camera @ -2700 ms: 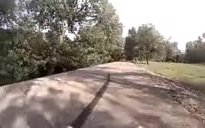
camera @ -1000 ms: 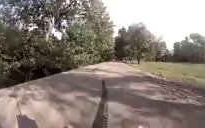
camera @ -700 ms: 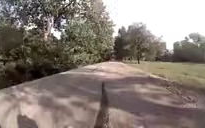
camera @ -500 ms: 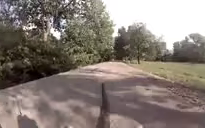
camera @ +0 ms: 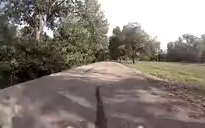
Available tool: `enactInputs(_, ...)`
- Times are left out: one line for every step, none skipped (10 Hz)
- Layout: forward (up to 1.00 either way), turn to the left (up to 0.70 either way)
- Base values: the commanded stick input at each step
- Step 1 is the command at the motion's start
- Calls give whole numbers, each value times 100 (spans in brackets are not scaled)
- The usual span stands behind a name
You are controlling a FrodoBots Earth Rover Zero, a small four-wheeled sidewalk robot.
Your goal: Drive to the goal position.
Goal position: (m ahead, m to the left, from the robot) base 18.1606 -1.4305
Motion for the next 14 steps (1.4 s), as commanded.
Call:
enactInputs(70, 0)
enactInputs(70, 0)
enactInputs(70, 0)
enactInputs(70, 0)
enactInputs(70, 0)
enactInputs(70, 0)
enactInputs(70, 0)
enactInputs(70, 0)
enactInputs(70, 0)
enactInputs(70, 0)
enactInputs(70, 0)
enactInputs(70, 0)
enactInputs(70, 0)
enactInputs(70, 0)
